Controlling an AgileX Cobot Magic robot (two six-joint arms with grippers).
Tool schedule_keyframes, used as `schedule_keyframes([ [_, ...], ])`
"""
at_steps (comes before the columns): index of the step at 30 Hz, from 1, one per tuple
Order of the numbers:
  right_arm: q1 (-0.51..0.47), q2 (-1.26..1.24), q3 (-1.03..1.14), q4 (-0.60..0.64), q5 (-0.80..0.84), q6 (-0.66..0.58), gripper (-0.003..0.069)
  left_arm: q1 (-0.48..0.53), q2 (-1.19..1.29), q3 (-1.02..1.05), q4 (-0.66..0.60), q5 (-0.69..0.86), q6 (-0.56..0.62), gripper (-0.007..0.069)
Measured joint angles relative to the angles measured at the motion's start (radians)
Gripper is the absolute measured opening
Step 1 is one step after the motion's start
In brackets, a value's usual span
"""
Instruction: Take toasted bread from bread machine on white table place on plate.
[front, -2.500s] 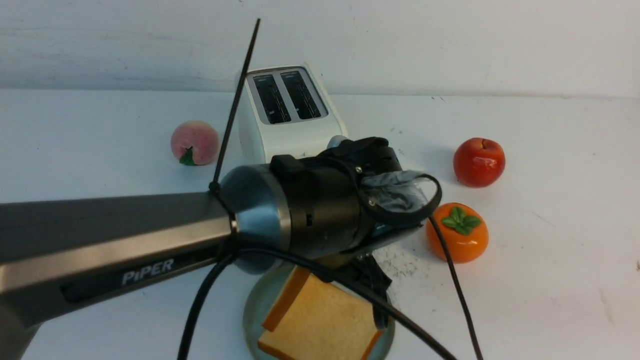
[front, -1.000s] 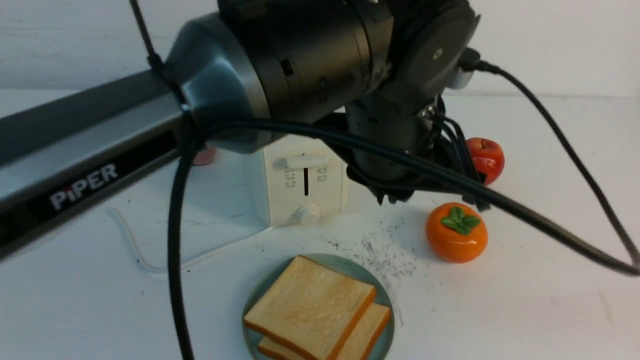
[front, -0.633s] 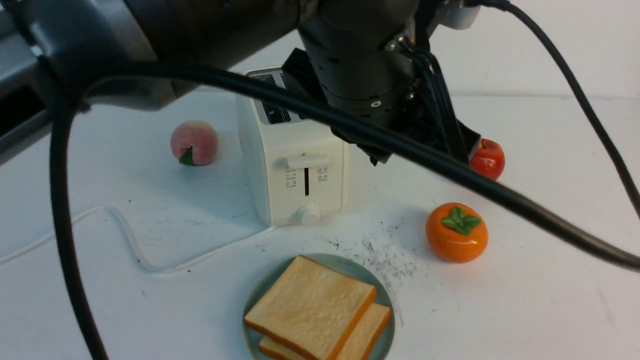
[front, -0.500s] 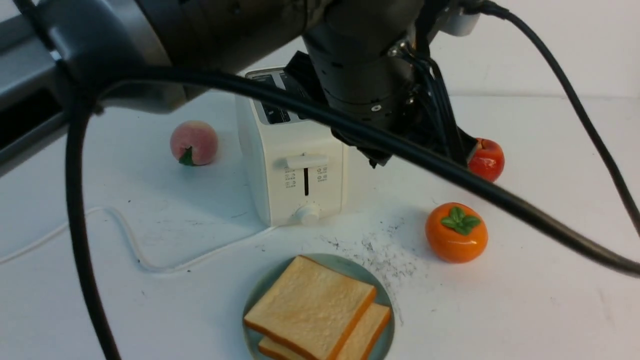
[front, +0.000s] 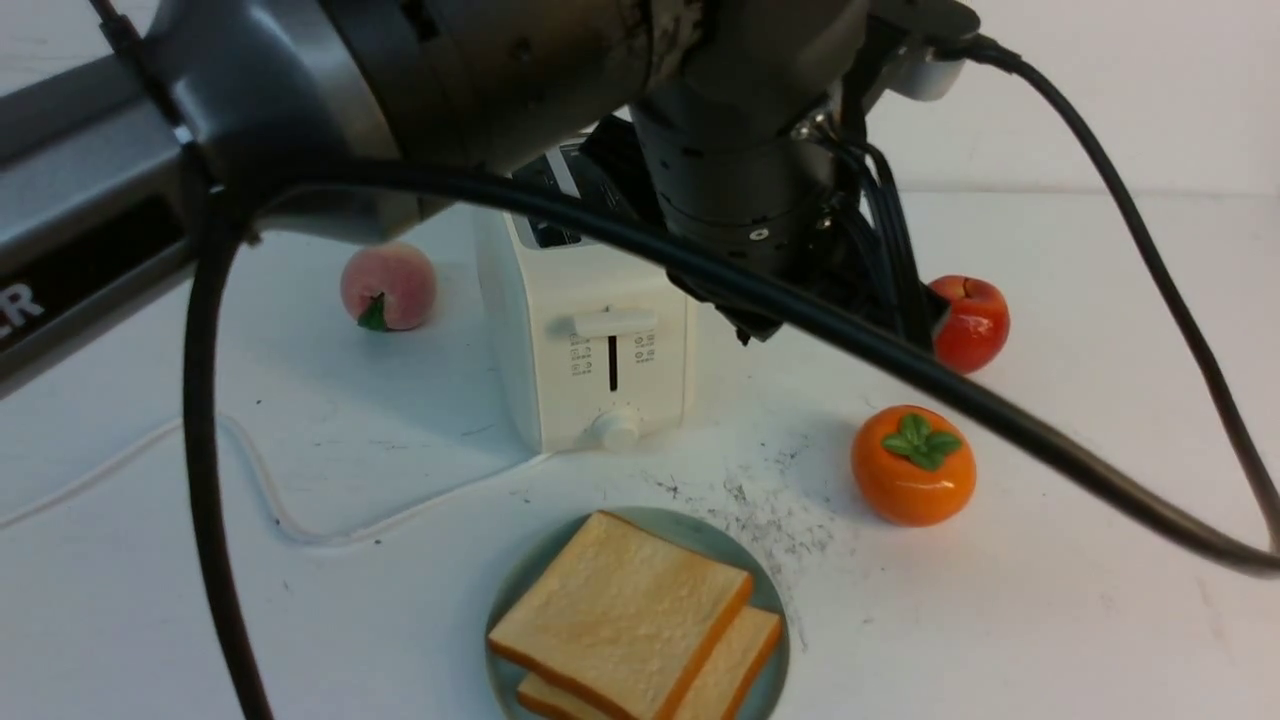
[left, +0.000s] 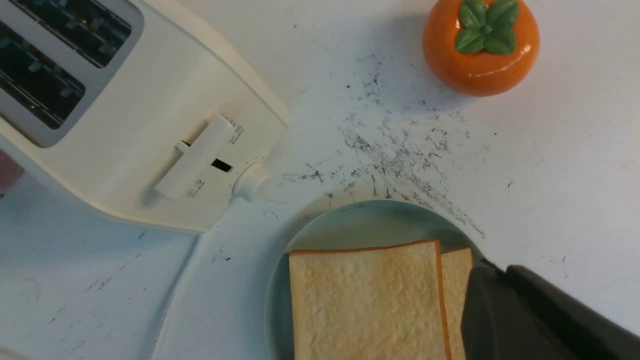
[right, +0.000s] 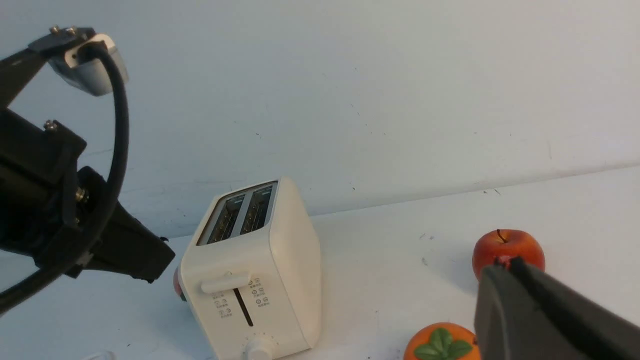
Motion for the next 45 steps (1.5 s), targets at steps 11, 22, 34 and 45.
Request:
schedule_keyframes([
  [11,0.0,0.0,0.0,0.0,-0.001,0.0,-0.0008,0.0,0.0,0.0,0.005,0.0,0.0,-0.0014],
  [22,0.0,0.0,0.01,-0.003,-0.008,0.0,0.0,0.0,0.0,0.0,0.007,0.0,0.0,-0.0014],
  [34,-0.08,-0.119,0.271,-0.28,0.007,0.0,0.0012,0.0,0.0,0.0,0.038,0.0,0.0,-0.0012],
  [45,-0.188,-0.31,0.419,-0.294,0.199,-0.003,0.0029,0.0,0.0,0.0,0.069,0.0,0.0,-0.0004],
])
